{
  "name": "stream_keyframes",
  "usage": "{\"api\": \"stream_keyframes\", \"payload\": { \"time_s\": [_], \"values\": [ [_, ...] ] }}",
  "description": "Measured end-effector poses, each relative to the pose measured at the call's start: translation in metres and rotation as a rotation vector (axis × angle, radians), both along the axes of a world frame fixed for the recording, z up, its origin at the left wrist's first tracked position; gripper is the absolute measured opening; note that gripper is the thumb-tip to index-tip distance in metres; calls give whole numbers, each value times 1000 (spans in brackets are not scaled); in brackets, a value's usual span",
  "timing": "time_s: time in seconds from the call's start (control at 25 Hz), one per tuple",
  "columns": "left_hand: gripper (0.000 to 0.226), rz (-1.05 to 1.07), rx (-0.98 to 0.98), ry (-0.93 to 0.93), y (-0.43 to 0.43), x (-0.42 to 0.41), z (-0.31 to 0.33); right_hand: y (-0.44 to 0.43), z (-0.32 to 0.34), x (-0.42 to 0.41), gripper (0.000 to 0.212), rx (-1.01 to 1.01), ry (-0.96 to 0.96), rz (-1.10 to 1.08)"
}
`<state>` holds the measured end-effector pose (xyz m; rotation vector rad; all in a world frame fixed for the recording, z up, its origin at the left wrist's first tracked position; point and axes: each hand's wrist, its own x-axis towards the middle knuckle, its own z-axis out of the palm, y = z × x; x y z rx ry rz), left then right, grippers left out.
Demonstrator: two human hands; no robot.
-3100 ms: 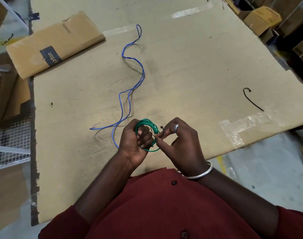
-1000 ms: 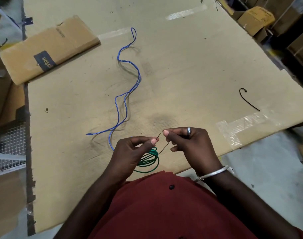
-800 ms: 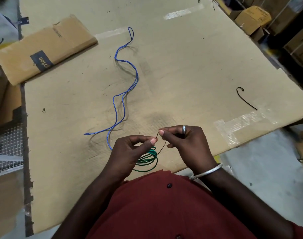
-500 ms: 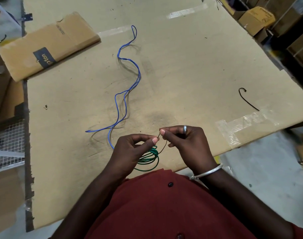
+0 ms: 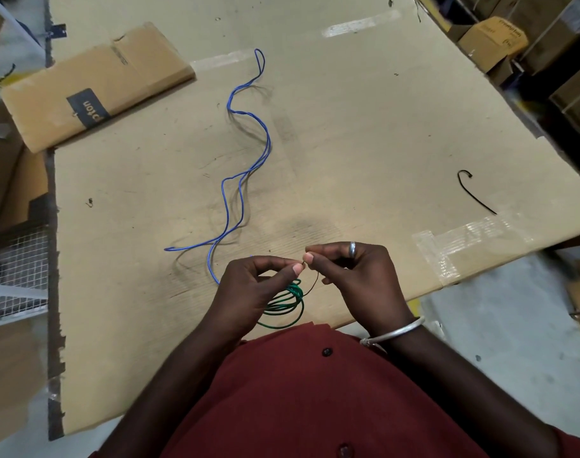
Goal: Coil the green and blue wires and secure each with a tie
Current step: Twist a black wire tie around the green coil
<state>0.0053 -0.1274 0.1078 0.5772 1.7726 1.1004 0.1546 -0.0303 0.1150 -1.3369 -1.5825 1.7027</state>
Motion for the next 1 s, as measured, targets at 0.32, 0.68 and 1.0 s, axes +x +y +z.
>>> {"api": "stream_keyframes", "payload": {
  "time_s": [0.32, 0.68, 1.0],
  "values": [
    [9, 71, 19, 18, 2, 1, -1, -5, 4, 1, 3, -36, 16, 35],
    [16, 132, 30, -50, 5, 5, 5, -6, 7, 2, 25, 215, -67, 80],
    [20, 105, -6, -92, 4, 5, 8, 2, -2, 2, 7, 444, -96, 162]
  ]
}}
